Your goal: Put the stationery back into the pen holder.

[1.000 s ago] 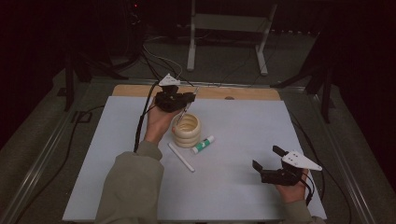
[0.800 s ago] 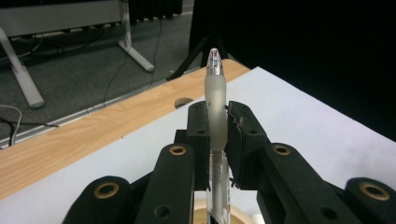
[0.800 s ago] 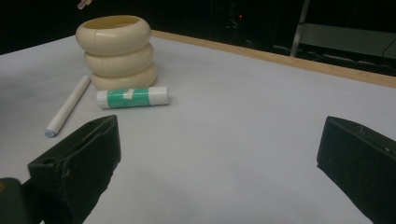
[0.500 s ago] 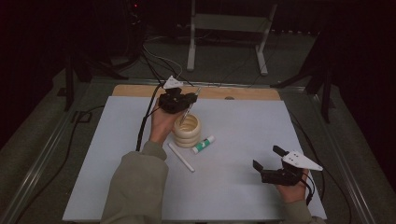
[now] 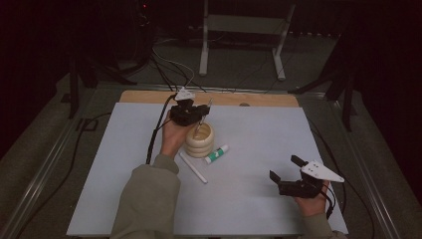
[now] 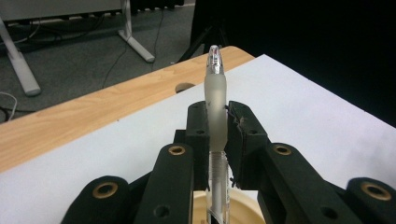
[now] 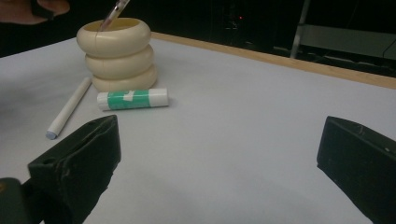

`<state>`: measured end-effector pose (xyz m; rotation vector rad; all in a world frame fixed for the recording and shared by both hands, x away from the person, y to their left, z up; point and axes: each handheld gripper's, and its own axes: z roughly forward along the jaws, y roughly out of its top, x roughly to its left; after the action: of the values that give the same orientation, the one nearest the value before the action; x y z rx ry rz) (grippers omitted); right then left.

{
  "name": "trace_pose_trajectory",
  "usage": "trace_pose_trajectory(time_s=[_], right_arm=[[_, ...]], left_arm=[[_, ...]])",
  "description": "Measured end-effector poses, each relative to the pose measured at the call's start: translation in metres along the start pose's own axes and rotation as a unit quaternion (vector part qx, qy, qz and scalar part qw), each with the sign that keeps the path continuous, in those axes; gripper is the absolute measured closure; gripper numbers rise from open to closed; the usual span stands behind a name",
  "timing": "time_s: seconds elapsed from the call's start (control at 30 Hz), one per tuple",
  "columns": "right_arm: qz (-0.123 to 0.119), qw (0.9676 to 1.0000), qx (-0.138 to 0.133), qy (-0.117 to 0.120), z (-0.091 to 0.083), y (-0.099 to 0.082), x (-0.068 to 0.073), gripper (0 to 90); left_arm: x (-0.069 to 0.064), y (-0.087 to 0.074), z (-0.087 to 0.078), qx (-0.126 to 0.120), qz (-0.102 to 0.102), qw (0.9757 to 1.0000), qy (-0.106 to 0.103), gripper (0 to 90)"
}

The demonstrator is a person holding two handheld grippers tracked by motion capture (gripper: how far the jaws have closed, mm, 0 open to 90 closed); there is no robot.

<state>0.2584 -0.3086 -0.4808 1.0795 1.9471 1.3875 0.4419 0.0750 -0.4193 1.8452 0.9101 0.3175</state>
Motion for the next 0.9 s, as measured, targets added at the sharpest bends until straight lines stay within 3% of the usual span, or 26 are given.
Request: trace_pose_trajectory(time_s=[0.17, 0.37, 0.43, 0.53, 0.6, 0.9], right_arm=[[-0.001, 1.0000, 0.000, 0.000, 0.000, 0.000, 0.000, 0.1], [-0.001, 1.0000, 0.001, 0.000, 0.000, 0.000, 0.000, 0.1], [-0.001, 1.0000, 0.001, 0.000, 0.000, 0.000, 0.000, 0.1], [-0.001, 1.0000, 0.001, 0.000, 0.000, 0.000, 0.000, 0.1], [-0.002, 1.0000, 0.001, 0.000, 0.000, 0.000, 0.000, 0.1], [-0.001, 1.0000, 0.002, 0.000, 0.000, 0.000, 0.000, 0.1]], left_arm=[[0.005, -0.012, 0.000, 0.002, -0.014, 0.9999, 0.000, 80.2], [0.005, -0.019, 0.001, 0.014, -0.017, 0.9998, -0.002, 79.0], [0.005, -0.018, -0.002, -0.001, -0.022, 0.9997, -0.008, 63.0], [0.001, -0.015, -0.005, -0.004, -0.021, 0.9996, 0.016, 28.0], [0.000, -0.013, -0.007, -0.002, -0.018, 0.9995, 0.025, 15.8], [0.001, -0.007, -0.022, -0.017, -0.024, 0.9991, 0.032, 8.0]])
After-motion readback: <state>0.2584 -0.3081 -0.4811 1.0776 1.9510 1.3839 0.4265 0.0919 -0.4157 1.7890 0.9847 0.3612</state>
